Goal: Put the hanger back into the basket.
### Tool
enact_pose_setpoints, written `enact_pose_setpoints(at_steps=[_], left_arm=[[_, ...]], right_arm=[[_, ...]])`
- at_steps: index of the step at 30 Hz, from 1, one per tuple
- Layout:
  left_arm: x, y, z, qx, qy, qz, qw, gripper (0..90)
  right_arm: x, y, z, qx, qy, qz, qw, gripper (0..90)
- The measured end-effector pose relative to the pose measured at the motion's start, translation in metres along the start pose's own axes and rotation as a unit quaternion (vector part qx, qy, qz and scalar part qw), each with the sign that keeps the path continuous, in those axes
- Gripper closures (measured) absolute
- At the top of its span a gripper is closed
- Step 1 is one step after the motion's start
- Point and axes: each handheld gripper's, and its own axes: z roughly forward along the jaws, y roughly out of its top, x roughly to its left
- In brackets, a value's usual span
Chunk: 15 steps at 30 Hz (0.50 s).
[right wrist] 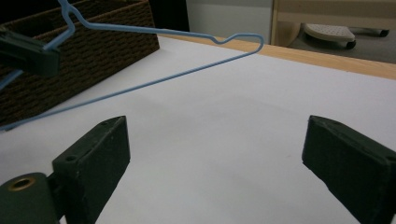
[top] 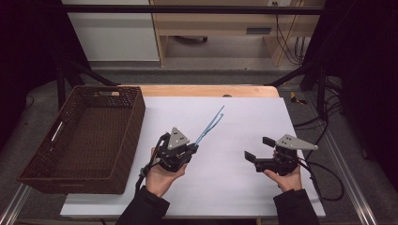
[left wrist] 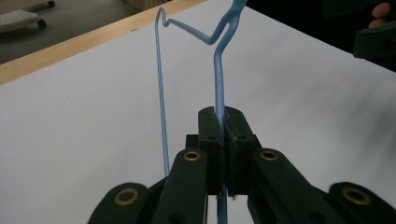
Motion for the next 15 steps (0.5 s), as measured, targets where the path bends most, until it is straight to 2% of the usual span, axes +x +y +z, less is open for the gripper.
enact_pose_setpoints(at_steps=[1, 4, 5, 9, 15], left_arm=[[0.002, 0.004, -0.005, -0.002, -0.008, 0.006, 1.0000, 87.2], [0.003, 0.007, -0.010, 0.000, -0.006, 0.014, 0.9999, 87.2], [0.004, 0.008, -0.013, 0.002, -0.006, 0.017, 0.9998, 87.2], [0.008, 0.009, -0.019, -0.001, -0.010, 0.018, 0.9998, 87.2], [0.023, 0.013, -0.036, 0.002, -0.025, 0.027, 0.9993, 87.2]], right_arm=[[0.000, -0.001, -0.002, 0.003, -0.004, -0.003, 1.0000, 5.4], [0.000, -0.002, -0.006, 0.007, -0.006, -0.009, 0.9999, 4.0], [0.000, -0.005, -0.009, 0.014, -0.015, -0.014, 0.9997, 3.2], [-0.002, -0.009, -0.013, 0.021, -0.020, -0.015, 0.9995, 2.7], [-0.002, -0.010, -0.013, 0.025, -0.021, -0.017, 0.9993, 2.9]])
